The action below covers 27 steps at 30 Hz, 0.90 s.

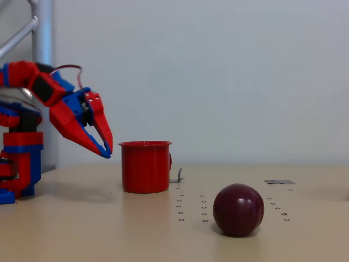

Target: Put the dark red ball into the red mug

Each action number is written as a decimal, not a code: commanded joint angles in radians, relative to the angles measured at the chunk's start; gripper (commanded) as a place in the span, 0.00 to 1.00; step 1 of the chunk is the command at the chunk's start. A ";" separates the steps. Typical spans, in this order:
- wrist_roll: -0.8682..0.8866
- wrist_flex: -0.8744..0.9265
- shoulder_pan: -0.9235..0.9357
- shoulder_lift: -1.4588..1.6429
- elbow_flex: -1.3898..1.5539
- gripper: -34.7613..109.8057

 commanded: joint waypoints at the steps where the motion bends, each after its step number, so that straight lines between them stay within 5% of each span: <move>1: -0.058 -0.032 0.023 -0.100 -0.153 0.23; 10: -0.301 -0.216 0.084 -0.408 -0.275 0.23; 21: -0.348 -0.419 0.146 -0.850 -0.580 0.24; 27: -0.488 -0.425 0.161 -1.060 -0.746 0.41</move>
